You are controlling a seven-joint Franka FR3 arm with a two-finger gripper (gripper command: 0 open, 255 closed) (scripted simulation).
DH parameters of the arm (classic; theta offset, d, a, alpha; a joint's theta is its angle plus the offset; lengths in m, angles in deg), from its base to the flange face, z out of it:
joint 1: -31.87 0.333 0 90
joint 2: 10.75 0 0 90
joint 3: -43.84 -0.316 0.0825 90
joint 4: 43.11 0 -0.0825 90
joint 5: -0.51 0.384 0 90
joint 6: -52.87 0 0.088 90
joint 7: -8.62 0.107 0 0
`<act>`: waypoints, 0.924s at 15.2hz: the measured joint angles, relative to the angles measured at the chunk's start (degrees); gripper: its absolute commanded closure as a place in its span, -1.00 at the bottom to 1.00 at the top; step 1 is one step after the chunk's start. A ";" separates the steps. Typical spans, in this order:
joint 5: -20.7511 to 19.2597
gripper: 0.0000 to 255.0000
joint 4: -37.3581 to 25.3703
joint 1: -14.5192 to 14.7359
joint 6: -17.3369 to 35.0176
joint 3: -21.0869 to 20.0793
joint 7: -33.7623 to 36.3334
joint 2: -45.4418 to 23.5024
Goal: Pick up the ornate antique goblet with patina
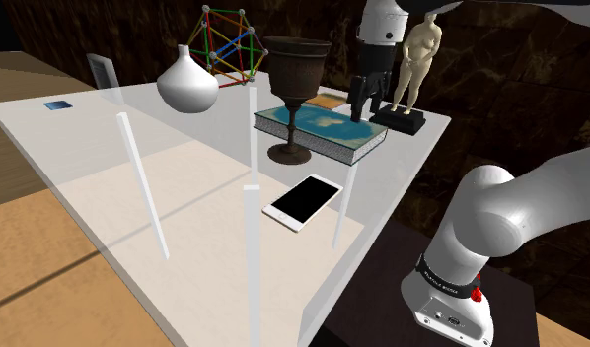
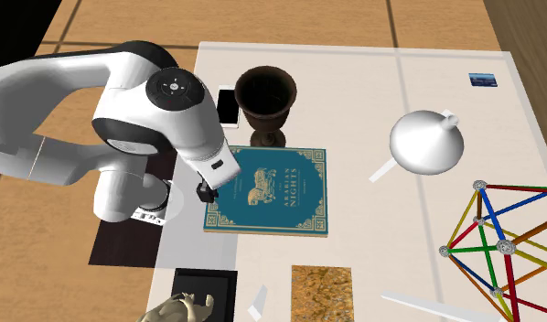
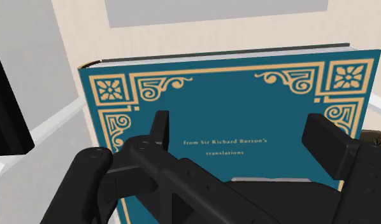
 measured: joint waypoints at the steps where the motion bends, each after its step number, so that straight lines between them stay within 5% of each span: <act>1: 0.00 -1.00 0.00 0.00 0.00 0.00 0.00 0.00; 7: 2.42 -1.00 8.11 4.18 17.87 -1.47 -2.60 5.23; 14: 5.29 -1.00 18.93 10.95 46.37 -3.98 -6.50 8.85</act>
